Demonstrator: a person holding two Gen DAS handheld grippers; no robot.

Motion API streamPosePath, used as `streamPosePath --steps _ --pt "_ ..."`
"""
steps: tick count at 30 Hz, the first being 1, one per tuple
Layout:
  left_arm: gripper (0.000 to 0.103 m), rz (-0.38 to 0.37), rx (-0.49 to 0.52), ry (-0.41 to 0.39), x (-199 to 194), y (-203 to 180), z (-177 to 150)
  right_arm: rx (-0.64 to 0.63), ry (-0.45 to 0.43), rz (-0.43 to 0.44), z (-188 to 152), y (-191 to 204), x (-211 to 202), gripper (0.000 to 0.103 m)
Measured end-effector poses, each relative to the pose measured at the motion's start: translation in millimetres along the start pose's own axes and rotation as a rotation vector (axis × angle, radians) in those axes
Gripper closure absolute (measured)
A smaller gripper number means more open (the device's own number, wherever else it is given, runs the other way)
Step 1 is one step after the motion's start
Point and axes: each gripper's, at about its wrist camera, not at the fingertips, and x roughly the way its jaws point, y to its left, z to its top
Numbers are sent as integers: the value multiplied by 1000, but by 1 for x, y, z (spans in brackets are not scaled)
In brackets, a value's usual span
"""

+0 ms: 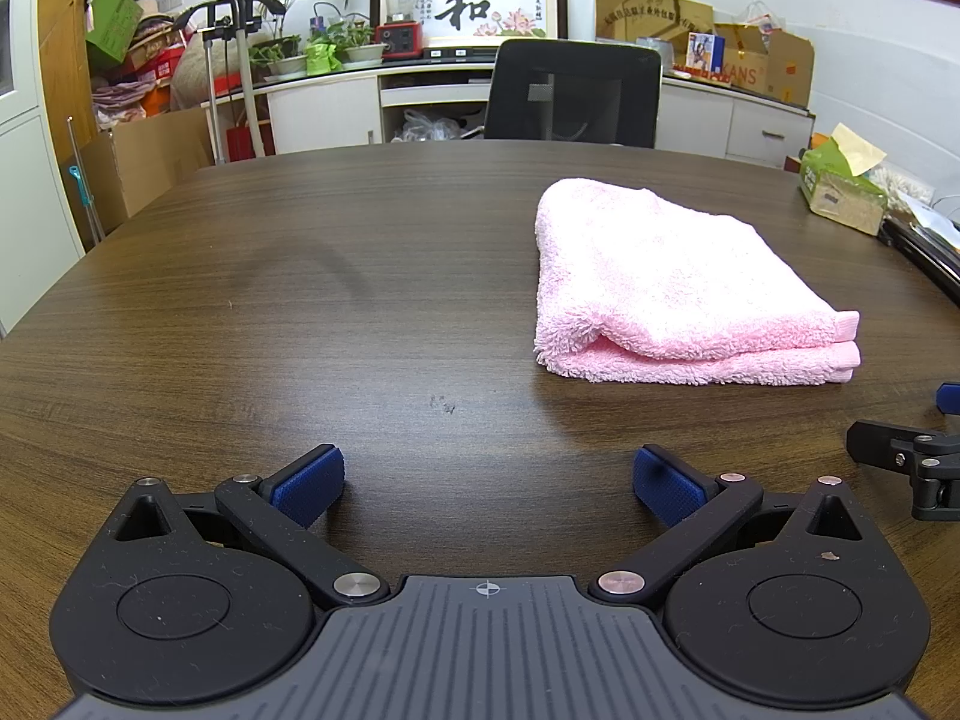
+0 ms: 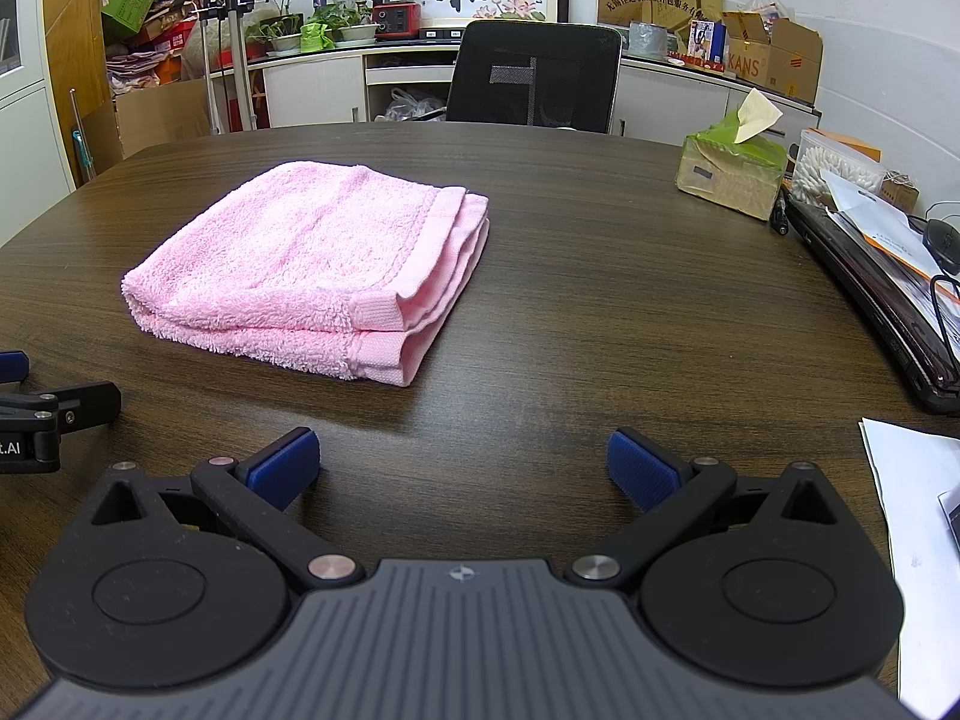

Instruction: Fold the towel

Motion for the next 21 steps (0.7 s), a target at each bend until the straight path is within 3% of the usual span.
streamPosePath --steps 13,21 --pt "0 16 -10 -1 8 23 4 111 -30 -29 5 -27 -11 0" --pt "0 67 -54 -1 12 56 9 144 -45 -158 7 -49 -8 0"
